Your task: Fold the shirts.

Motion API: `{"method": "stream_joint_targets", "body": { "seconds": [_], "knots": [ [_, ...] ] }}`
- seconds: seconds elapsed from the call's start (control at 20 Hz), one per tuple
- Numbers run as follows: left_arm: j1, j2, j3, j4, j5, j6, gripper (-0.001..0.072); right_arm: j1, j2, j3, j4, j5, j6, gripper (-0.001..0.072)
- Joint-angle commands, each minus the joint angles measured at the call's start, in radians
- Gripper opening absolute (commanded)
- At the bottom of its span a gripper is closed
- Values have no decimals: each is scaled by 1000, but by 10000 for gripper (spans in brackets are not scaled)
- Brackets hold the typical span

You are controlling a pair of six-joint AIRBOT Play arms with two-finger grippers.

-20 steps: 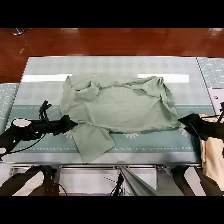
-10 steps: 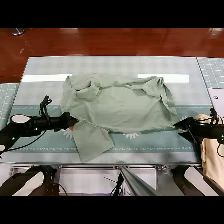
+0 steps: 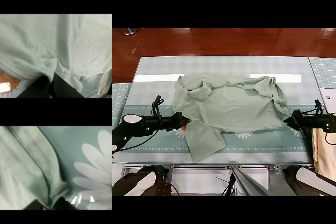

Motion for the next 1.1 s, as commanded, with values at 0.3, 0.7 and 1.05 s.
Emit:
{"method": "stream_joint_targets", "body": {
  "seconds": [0.3, 0.7, 1.05],
  "knots": [
    [55, 49, 323, -194, -129, 29, 23, 69, 62, 495, 57, 157, 20, 21],
    [57, 83, 1501, 203, -174, -234, 22, 68, 288, 1319, 2, 216, 151, 21],
    [57, 322, 1730, 763, -395, -351, 22, 68, 641, 1350, -235, 383, 227, 21]
  ]
}}
